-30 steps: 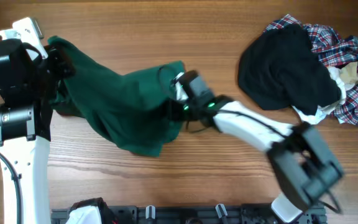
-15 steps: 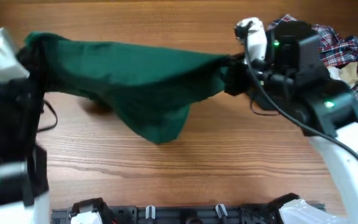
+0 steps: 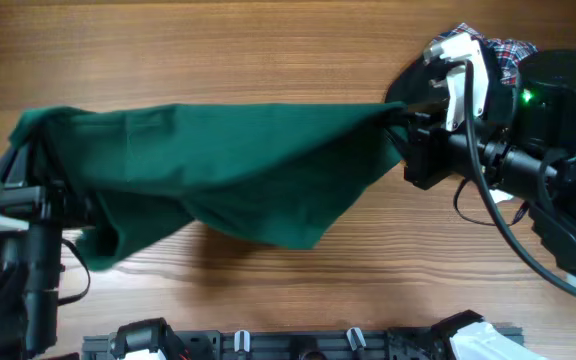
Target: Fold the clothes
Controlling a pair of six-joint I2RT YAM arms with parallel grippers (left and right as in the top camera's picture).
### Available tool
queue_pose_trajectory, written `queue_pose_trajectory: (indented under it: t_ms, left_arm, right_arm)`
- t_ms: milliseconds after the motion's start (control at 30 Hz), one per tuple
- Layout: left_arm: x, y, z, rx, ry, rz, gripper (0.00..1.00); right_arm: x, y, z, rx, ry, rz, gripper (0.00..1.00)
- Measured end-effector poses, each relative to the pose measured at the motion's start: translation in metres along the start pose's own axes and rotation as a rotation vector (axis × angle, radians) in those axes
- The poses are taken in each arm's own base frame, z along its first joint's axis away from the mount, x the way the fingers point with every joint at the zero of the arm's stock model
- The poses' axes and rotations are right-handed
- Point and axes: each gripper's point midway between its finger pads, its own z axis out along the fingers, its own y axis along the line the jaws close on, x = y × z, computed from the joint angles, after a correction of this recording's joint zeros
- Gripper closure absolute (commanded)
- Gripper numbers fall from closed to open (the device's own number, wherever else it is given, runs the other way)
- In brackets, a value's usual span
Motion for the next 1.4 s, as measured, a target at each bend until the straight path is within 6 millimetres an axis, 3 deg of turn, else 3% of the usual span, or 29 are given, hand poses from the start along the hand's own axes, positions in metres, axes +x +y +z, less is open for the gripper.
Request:
queue_pose_trajectory:
  t_ms: [100, 200, 300, 433, 567, 667, 867, 1233, 1400]
  left_arm:
    - [0.03, 0.011, 0.013, -0.038, 0.131, -0.034, 0.67]
    - [0.056, 0.022, 0.032, -0.072, 0.237, -0.051, 0.54]
    - [0.082, 0.034, 0.056, -0.103, 0.338, -0.071, 0.54]
    - [0.117, 0.048, 0.085, -0.135, 0.459, -0.09, 0.66]
    - [0.151, 0.058, 0.099, -0.156, 0.58, -0.113, 0.68]
    - [0.188, 0.062, 0.091, -0.171, 0.744, -0.155, 0.68]
    - [0.268, 0.049, 0.044, -0.149, 1.177, -0.201, 0.57]
    - [0.357, 0.001, 0.054, 0.018, 1.446, 0.046, 0.56]
    - [0.402, 0.007, 0.053, -0.007, 1.562, 0.058, 0.59]
  right_arm:
    - [0.001, -0.007, 0.008, 0.022, 0.019, -0.001, 0.96]
    - [0.003, -0.016, 0.023, 0.042, 0.055, 0.0, 0.96]
    - [0.006, -0.03, 0.047, 0.072, 0.108, 0.001, 0.96]
    - [0.009, -0.049, 0.085, 0.095, 0.176, -0.004, 0.96]
    - [0.019, -0.064, 0.114, 0.107, 0.244, 0.009, 0.96]
    - [0.02, -0.069, 0.125, 0.11, 0.255, -0.002, 0.96]
    - [0.013, -0.078, 0.126, 0.127, 0.23, -0.003, 0.96]
    - [0.013, -0.08, 0.125, 0.131, 0.23, 0.001, 0.95]
    - [0.013, -0.08, 0.125, 0.13, 0.232, -0.005, 0.96]
